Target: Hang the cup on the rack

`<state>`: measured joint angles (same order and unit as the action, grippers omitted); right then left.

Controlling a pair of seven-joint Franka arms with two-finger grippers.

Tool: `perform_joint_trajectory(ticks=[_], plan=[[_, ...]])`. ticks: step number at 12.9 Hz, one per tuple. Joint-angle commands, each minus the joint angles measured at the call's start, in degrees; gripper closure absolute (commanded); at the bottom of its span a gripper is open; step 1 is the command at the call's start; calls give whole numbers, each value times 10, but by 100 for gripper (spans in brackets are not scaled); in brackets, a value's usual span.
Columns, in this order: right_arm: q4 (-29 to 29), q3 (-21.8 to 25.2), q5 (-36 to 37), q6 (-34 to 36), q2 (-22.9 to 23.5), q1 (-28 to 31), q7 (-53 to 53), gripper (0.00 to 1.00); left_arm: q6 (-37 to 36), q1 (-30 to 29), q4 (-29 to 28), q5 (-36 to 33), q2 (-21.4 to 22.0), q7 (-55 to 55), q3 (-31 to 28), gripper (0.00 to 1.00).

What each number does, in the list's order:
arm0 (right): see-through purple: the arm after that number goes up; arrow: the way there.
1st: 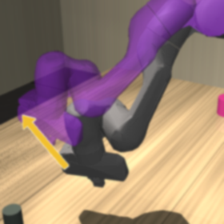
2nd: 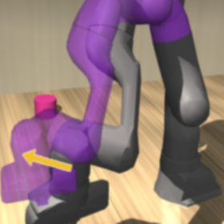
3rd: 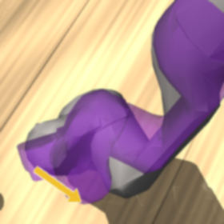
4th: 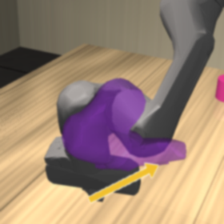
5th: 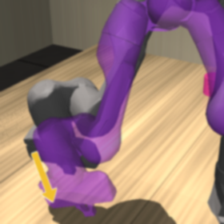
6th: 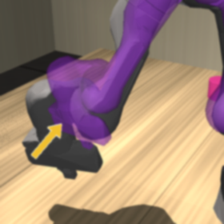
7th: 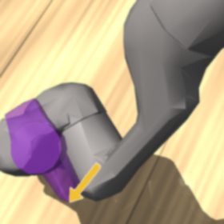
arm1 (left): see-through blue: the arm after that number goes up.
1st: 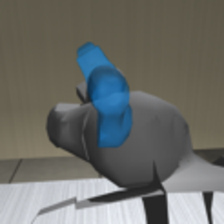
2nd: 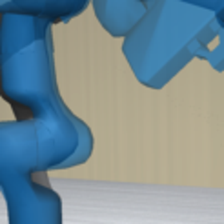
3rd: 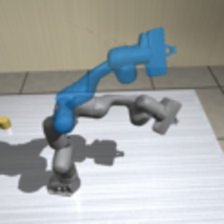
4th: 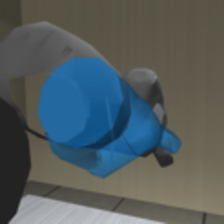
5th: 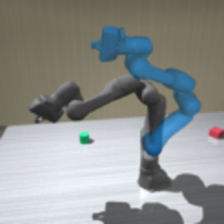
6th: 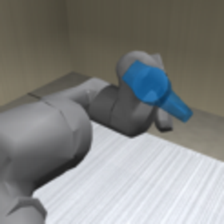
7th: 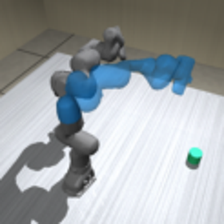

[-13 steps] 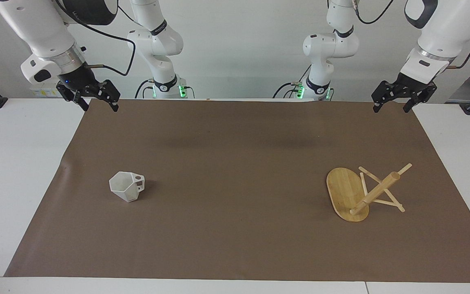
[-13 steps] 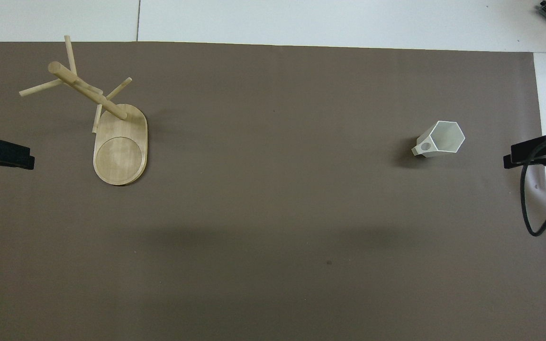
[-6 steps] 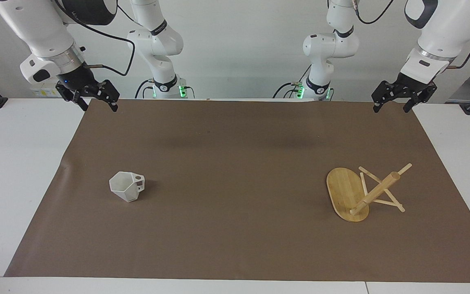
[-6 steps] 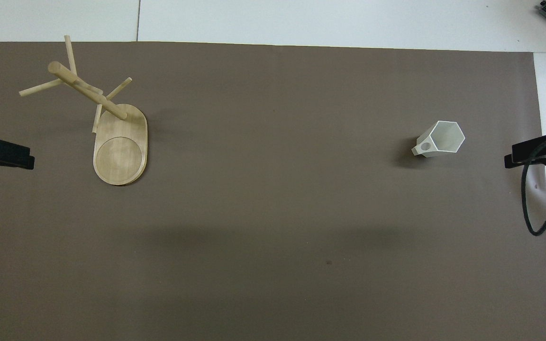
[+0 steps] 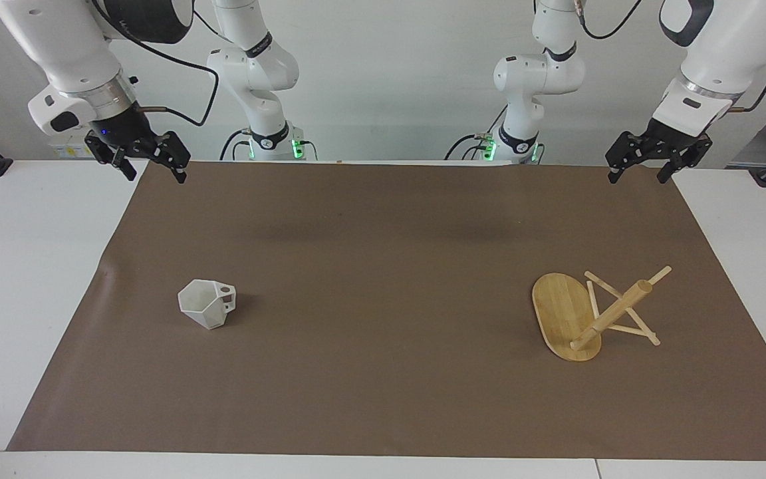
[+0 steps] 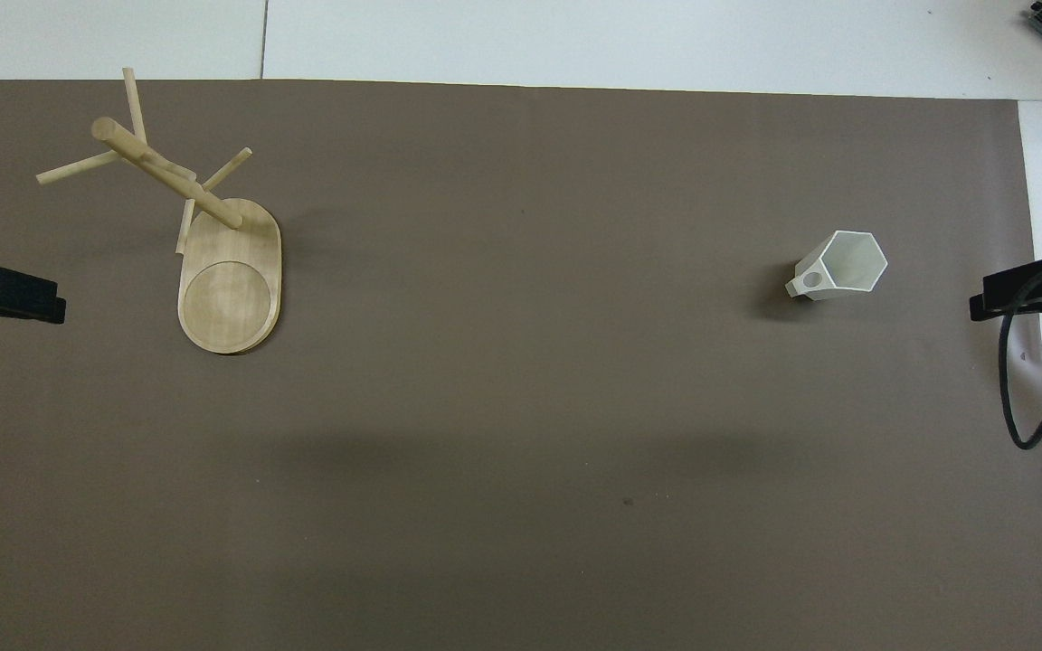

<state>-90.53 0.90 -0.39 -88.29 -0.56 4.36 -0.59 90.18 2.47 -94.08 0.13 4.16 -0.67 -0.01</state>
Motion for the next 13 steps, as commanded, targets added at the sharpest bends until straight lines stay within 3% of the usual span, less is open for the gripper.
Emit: perform_joint_trajectory(ticks=[1, 9, 13], plan=[[-14, 1, 19, -20, -11, -2, -12, 0, -7, -6, -4, -8, 8, -3, 4, 0], [-25, 1, 20, -42, -10, -3, -12, 0, -6, -6, -4, -8, 8, -3, 4, 0], [-100, 0, 19, -155, -10, 0, -20, 0, -6, -6, -4, -8, 8, -3, 4, 0]])
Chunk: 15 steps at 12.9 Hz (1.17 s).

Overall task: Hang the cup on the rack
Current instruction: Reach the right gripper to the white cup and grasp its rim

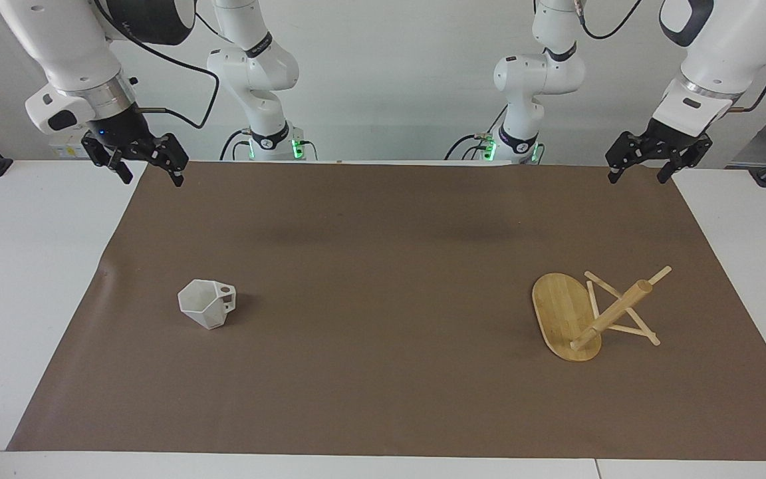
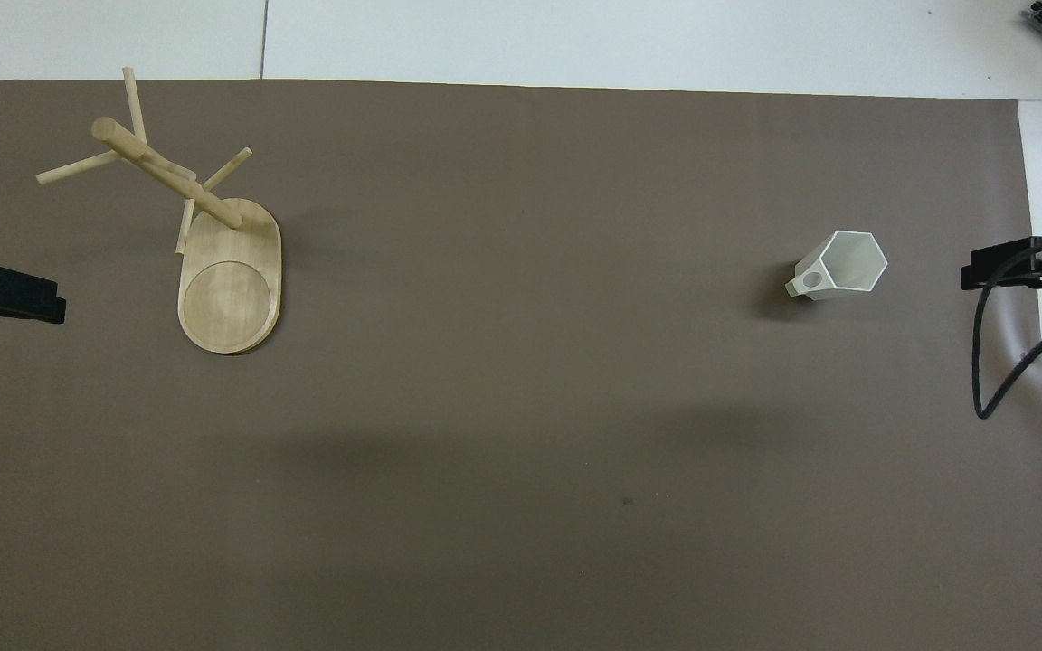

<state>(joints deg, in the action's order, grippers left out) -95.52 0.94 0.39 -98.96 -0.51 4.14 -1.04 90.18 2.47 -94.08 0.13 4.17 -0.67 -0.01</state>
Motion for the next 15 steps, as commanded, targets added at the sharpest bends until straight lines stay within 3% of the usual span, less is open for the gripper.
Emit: perform_joint_trajectory(ticks=[1, 6, 9, 15], plan=[[-69, -1, 11, -81, -6, 2, -16, 0, -7, -6, -4, -8, 8, -3, 4, 0], [-84, -1, 10, -164, 70, 3, -26, 0, -7, -5, -4, -8, 8, -4, 4, 0], [-137, 1, 10, -263, 85, 9, -71, 0, -7, -6, -4, -8, 8, -3, 4, 0], [-143, 1, 10, -336, 133, 14, -72, 0, -9, -21, -4, -8, 8, -8, 4, 0]])
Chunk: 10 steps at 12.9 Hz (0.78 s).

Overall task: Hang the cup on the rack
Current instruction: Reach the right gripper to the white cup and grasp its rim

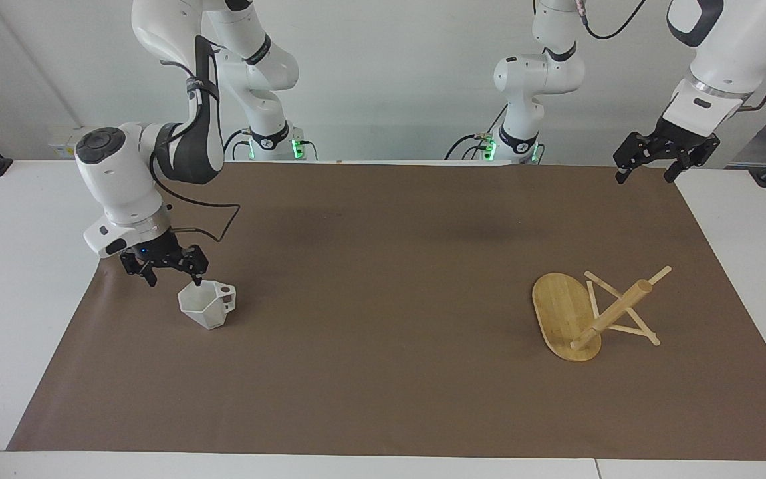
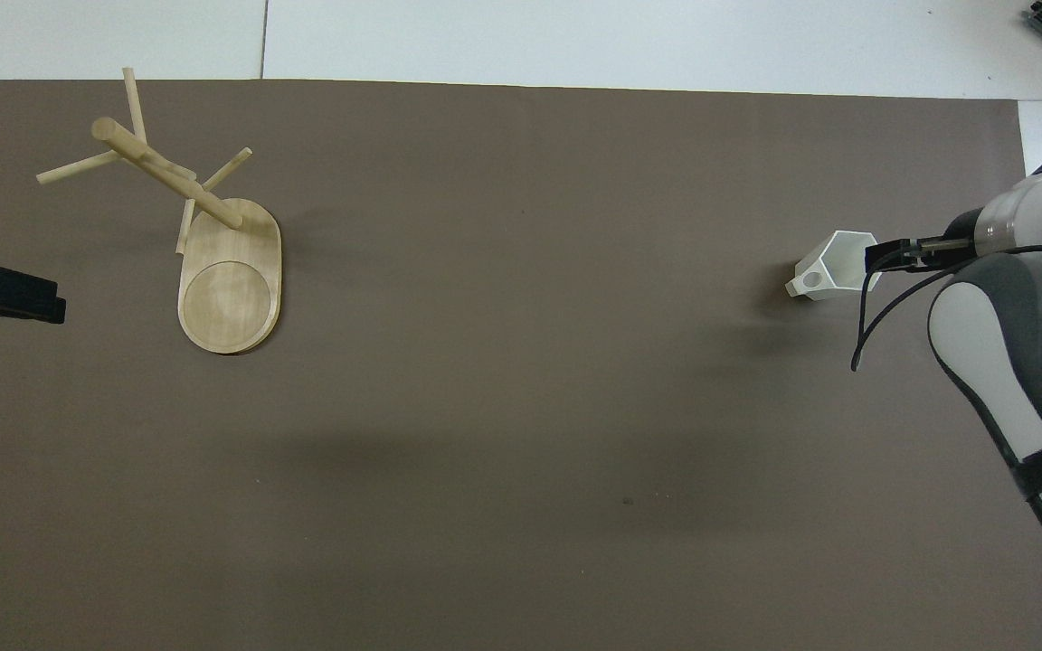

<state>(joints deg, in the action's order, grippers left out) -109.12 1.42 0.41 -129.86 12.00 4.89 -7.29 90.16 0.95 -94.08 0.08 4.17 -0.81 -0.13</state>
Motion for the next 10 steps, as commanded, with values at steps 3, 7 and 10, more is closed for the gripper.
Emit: perform_joint_trajectory(ticks=[3, 7, 10], plan=[[-7, -4, 10, -52, 22, 6, -8, 0, -9, -6, -4, -8, 8, -9, 5, 0], [-7, -4, 10, -86, 42, 6, -6, 0, -5, -4, -4, -7, 8, -9, 6, 0], [-7, -4, 10, -105, 52, 4, -4, 0, -6, -5, -4, -7, 8, -35, 6, 0]])
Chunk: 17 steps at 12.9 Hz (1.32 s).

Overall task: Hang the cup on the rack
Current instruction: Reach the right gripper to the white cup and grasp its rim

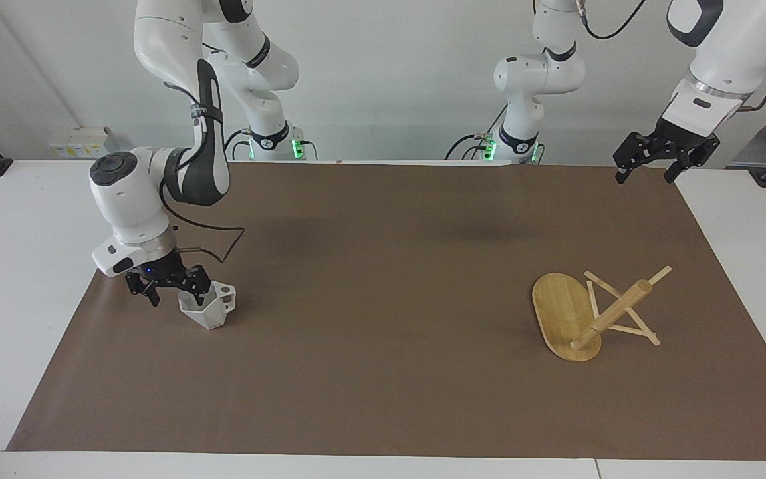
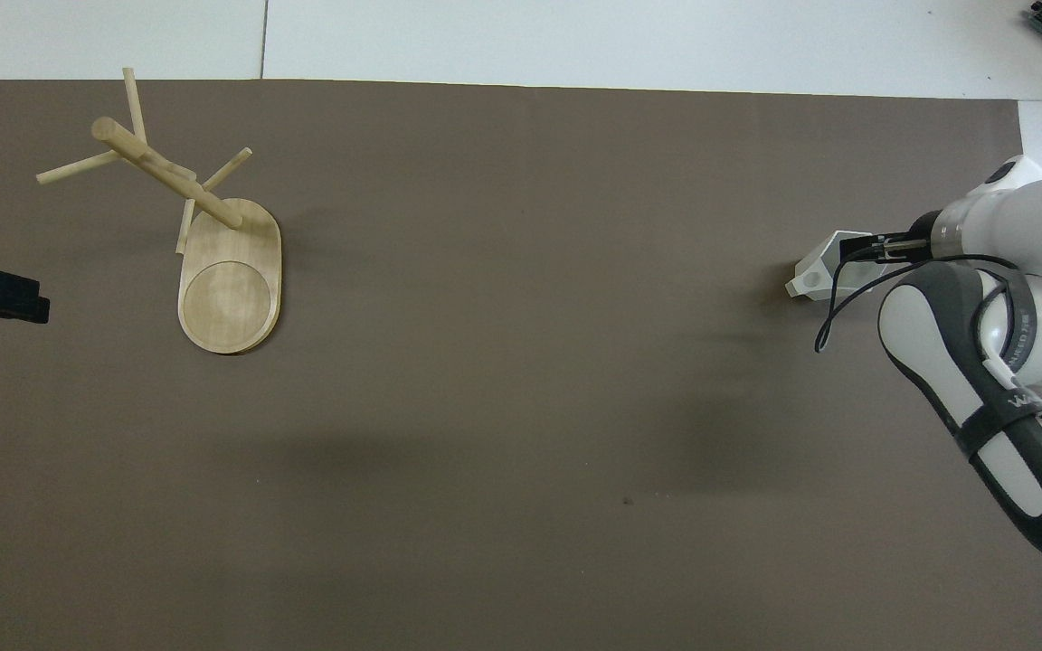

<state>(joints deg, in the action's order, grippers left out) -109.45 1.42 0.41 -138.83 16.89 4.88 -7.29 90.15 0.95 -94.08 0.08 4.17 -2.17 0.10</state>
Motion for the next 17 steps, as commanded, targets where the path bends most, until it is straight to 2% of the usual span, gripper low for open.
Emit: perform_joint_trajectory(ticks=[1, 3, 5, 7, 10, 12, 13, 17], plan=[[-3, -4, 10, -12, 3, 4, -4, 0, -6, -5, -4, -7, 8, -30, 3, 0], [-3, -4, 7, -6, 3, 1, -4, 3, -3, -5, -4, -7, 8, -42, 3, 0], [-2, -4, 7, -5, 2, -1, -4, 19, -3, -5, -4, -7, 8, -45, 3, 0], [-1, -4, 7, -4, 2, -2, -4, 40, -3, -5, -4, -7, 8, -45, 3, 0], [6, -4, 7, 3, 2, -1, -5, 80, -4, -6, -4, -7, 8, -40, 3, 0], [9, -4, 6, 5, 2, -1, -5, 97, -1, -6, -4, -7, 8, -37, 3, 0], [9, -4, 4, 6, 2, -1, -4, 100, 0, -6, -4, -7, 8, -36, 2, 0], [10, -4, 1, 6, 2, 0, -4, 100, -3, -7, -4, -7, 8, -14, 2, 0]])
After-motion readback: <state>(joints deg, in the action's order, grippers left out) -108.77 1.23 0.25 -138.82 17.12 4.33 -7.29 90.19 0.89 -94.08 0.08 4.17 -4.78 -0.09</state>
